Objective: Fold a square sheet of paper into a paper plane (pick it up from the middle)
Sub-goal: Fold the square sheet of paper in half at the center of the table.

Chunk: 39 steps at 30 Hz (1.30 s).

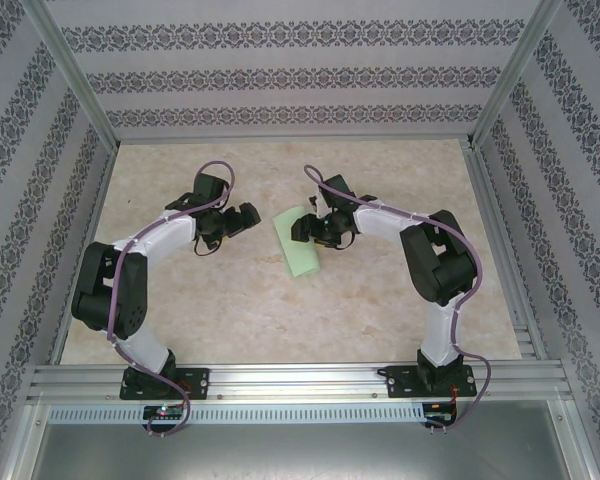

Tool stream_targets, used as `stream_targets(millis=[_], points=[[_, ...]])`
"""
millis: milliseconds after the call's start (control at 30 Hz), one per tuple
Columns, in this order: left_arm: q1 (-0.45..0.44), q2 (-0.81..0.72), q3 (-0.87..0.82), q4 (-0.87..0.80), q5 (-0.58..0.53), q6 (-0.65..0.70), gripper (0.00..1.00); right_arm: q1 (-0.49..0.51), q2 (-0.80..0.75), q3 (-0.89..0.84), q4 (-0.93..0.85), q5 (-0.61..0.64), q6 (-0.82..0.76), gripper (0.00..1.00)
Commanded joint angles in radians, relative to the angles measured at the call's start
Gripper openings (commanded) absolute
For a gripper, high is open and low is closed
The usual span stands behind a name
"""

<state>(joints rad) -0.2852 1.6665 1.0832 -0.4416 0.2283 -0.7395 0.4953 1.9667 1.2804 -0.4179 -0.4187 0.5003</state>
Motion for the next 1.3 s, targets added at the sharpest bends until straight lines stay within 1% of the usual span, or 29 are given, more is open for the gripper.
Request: stream_targets(millis=[0,67,167,267,400,533,700,900,967,1267], points=[[-0.023,0.013,0.004,0.041,0.016,-0.015,1.0,0.001,0.002,0.036,-0.09,0.179,-0.037,0.71],[-0.031,0.016,0.003,0.049,0.025,-0.017,1.0,0.0,-0.006,0.03,-0.09,0.198,-0.042,0.73],[-0.042,0.018,-0.01,0.09,0.074,-0.02,0.99,-0.001,0.0,0.03,-0.082,0.199,-0.034,0.73],[-0.054,0.034,-0.029,0.157,0.167,-0.023,0.93,-0.001,0.016,0.028,-0.075,0.198,-0.007,0.72],[-0.082,0.064,-0.068,0.288,0.289,-0.045,0.83,-0.001,0.031,0.028,-0.064,0.192,0.037,0.73],[-0.119,0.105,-0.096,0.402,0.374,-0.079,0.72,-0.011,0.03,0.012,-0.018,0.131,0.079,0.75],[-0.14,0.144,-0.127,0.535,0.434,-0.128,0.62,-0.029,0.015,-0.011,0.036,0.056,0.113,0.77],[-0.145,0.202,-0.137,0.653,0.497,-0.163,0.54,-0.05,0.014,-0.027,0.076,-0.018,0.146,0.77],[-0.145,0.213,-0.142,0.685,0.515,-0.167,0.53,-0.055,0.011,-0.035,0.09,-0.038,0.154,0.76],[-0.147,0.261,-0.138,0.719,0.558,-0.153,0.53,-0.073,0.0,-0.068,0.154,-0.129,0.176,0.74]])
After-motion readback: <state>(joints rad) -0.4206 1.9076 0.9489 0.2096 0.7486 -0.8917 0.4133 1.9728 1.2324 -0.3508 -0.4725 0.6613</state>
